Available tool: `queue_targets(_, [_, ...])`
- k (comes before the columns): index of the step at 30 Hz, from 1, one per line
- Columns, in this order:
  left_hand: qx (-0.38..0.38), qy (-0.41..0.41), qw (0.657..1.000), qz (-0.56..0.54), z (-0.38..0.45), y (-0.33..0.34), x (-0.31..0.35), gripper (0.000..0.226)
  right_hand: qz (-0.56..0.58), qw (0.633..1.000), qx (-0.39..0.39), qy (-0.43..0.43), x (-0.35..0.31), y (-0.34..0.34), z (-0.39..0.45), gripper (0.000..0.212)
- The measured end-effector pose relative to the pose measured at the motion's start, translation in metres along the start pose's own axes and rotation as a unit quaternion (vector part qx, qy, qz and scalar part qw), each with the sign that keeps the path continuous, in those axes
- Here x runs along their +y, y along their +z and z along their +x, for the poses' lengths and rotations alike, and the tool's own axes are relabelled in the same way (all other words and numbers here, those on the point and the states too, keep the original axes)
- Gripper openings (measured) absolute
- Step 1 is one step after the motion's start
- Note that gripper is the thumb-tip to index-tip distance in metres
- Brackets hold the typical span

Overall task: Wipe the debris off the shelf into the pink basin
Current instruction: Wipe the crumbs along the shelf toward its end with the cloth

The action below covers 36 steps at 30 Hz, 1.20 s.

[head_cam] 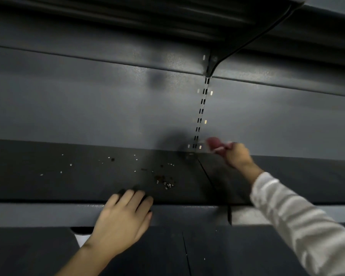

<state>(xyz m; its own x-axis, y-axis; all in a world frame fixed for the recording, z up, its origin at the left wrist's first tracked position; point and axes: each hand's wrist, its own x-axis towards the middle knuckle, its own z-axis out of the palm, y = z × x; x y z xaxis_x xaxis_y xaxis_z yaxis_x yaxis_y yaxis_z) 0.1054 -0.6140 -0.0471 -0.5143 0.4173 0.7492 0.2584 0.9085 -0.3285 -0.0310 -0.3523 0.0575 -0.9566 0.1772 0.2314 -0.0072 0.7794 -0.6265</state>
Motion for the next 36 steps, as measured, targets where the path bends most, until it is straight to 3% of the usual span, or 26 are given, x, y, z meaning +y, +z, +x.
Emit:
queue_targets(5, [0.001, -0.002, 1.0, -0.002, -0.002, 0.004, 0.001, 0.036, -0.035, 0.99, -0.037, 0.133, 0.07, -0.017, 0.021, 0.025])
queue_targets(11, [0.01, 0.008, 1.0, -0.002, -0.003, 0.004, -0.001, 0.034, -0.057, 0.992, -0.107, 0.04, 0.008, 0.033, 0.004, 0.034])
queue_targets(19, [0.007, 0.032, 0.998, -0.055, -0.008, -0.002, -0.029, 0.036, -0.037, 0.983, -0.16, -0.08, -0.082, 0.101, -0.057, 0.024])
queue_targets(23, [0.017, 0.043, 0.997, -0.06, -0.023, -0.002, -0.051, 0.039, 0.051, 0.991, -0.11, -0.059, -0.095, 0.107, -0.064, 0.012])
queue_targets(28, [0.027, 0.043, 0.998, -0.042, -0.043, -0.004, -0.08, 0.045, 0.024, 0.998, 0.032, 0.039, -0.061, 0.065, -0.063, 0.028])
queue_targets(32, [0.033, 0.036, 0.998, -0.036, -0.051, -0.006, -0.092, 0.067, -0.081, 0.992, -0.021, 0.092, -0.039, 0.061, -0.082, 0.039])
queue_targets(36, [0.037, 0.037, 0.998, -0.026, -0.051, -0.005, -0.088, 0.044, -0.094, 0.991, -0.094, 0.009, -0.077, 0.088, -0.102, 0.033])
